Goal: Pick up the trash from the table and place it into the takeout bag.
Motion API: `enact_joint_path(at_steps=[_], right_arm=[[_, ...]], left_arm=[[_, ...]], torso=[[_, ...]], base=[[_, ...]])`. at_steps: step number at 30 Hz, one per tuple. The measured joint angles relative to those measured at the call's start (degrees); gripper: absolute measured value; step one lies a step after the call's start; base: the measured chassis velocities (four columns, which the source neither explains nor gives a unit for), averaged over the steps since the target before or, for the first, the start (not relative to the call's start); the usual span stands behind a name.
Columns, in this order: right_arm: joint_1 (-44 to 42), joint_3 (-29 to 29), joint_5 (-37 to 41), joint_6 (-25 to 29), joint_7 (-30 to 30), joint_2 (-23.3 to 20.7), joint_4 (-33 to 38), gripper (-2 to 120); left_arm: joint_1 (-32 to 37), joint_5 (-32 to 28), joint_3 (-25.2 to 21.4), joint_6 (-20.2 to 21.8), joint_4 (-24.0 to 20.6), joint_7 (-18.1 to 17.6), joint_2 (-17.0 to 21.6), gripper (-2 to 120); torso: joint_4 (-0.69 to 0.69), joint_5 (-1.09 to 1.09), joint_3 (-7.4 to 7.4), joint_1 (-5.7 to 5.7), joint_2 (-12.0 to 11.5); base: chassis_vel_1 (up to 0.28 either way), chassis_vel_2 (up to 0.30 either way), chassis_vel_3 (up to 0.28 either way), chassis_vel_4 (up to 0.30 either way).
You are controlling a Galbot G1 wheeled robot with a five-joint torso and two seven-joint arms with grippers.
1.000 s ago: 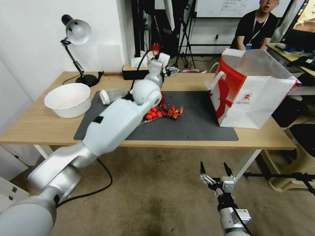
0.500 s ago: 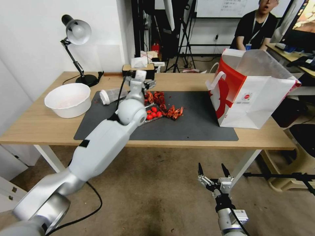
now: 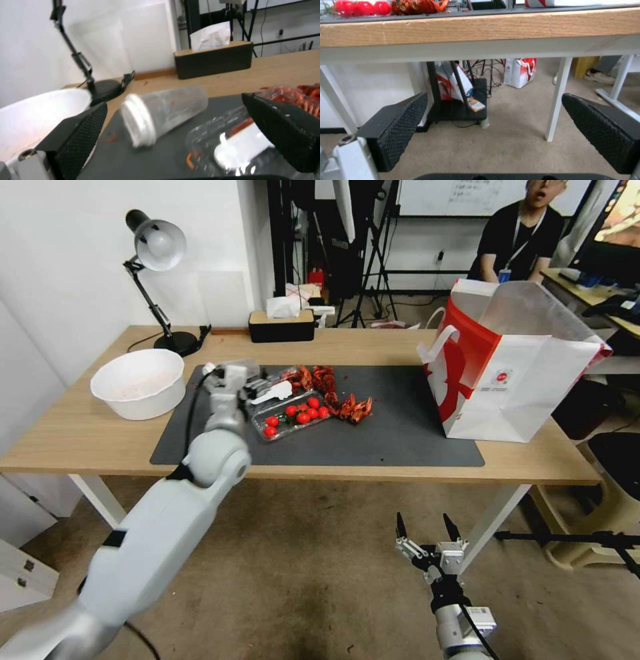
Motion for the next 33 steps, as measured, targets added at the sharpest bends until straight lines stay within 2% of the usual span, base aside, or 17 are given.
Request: enact_joint_path(at_steps=[7,16,24,33], right_arm=[[-0.4,0.0,-0.8,-0.2,0.1,0.5,0.1,100],[-0.4,0.0,-1.0,-0.3,0.2,0.7,0.2,100],[0.5,-0.4,-0.9,-0.6,0.5,0.3,0.3,100],[0.5,-0.4,-0.9,-0.5,0.3,-0.6,0.6,100]], left_arm=[[8.9,0.5,-4.3,-1.1,-3.5,0.1,0.5,100],[16.4,2.9,-7.2,-2.7,-6.6,0.7,-0.1,100],[25.3,5.1,-11.3,-5.9,-10.0,2.1,-2.0,100],[31.1,6.5,-13.2,-7.3,-11.9,3.0,-4.1,100]], torso=[[0.01,-0.01,0.00,0.00,0.0],[0.00,-0.01,0.00,0.00,0.0],[0.01,0.00,0.00,0.00,0.0],[0.01,0.00,0.00,0.00,0.0]], base=[[0.000,0.000,0.000,0.000],[0.000,0.000,0.000,0.000],[0.000,0.000,0.000,0.000],[0.000,0.000,0.000,0.000]])
